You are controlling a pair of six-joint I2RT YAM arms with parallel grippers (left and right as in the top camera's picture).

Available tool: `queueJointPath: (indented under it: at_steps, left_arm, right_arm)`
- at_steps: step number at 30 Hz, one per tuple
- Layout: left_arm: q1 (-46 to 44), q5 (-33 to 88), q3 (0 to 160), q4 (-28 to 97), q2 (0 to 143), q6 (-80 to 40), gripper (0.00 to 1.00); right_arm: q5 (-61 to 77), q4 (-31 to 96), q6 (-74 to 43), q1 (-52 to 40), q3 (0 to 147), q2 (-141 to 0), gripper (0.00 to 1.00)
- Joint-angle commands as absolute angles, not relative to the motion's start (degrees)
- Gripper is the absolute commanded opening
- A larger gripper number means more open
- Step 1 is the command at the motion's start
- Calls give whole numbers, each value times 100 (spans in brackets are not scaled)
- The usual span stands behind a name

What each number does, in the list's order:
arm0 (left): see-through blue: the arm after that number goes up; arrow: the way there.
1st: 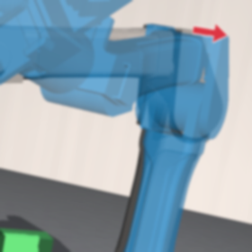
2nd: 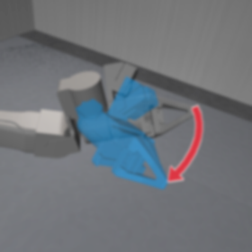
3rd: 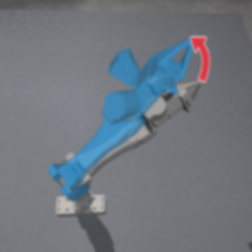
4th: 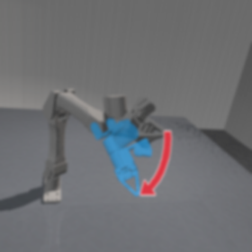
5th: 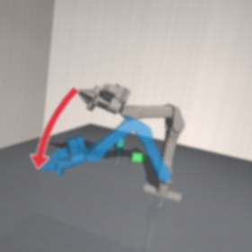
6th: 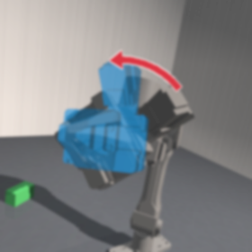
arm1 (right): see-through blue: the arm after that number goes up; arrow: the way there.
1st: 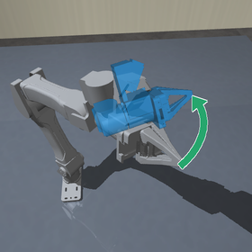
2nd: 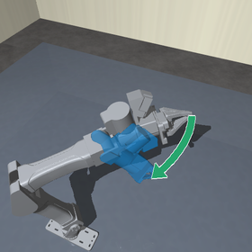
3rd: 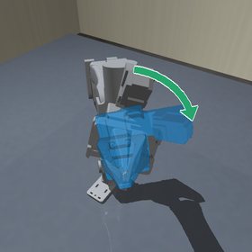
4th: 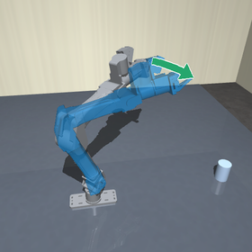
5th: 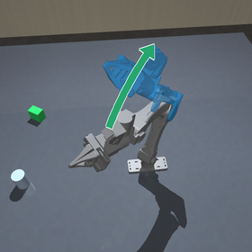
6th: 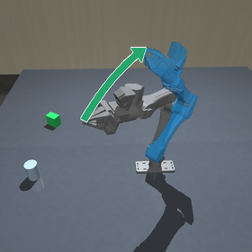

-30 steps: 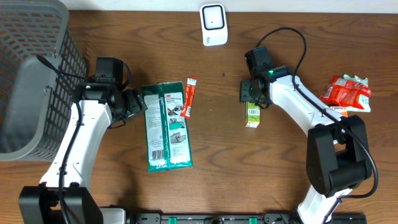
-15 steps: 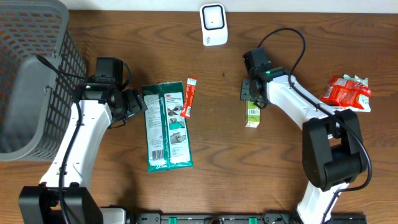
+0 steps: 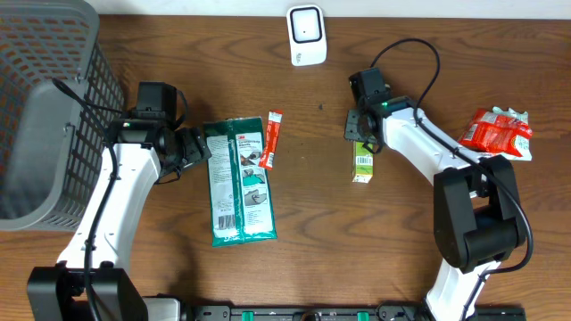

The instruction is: Scan the item barcode

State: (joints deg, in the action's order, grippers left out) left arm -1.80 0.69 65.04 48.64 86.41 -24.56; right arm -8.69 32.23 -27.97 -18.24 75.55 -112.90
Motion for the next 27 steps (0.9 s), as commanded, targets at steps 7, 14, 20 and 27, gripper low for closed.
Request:
queueJointPath:
  at_steps: [7,14,20,27]
  left_arm:
    - [-167,-8,6549,4882,8637,-2403,90]
    - [-167,-8,6549,4882,8637,-2403,90]
    - [-167,-8,6549,4882,8637,-2403,90]
    - [-167,-8,6549,4882,8637,-2403,90]
  right_arm:
    - [-906,3232,-2871,-1756,7520,-11325,49]
    - [-862,3133,-2869,-1756,7520,-11325,36]
    - [-696,3017,-2862,-1756,7520,-11325,29]
    - [-701,3004,-2340,-1761,7522,-11325,31]
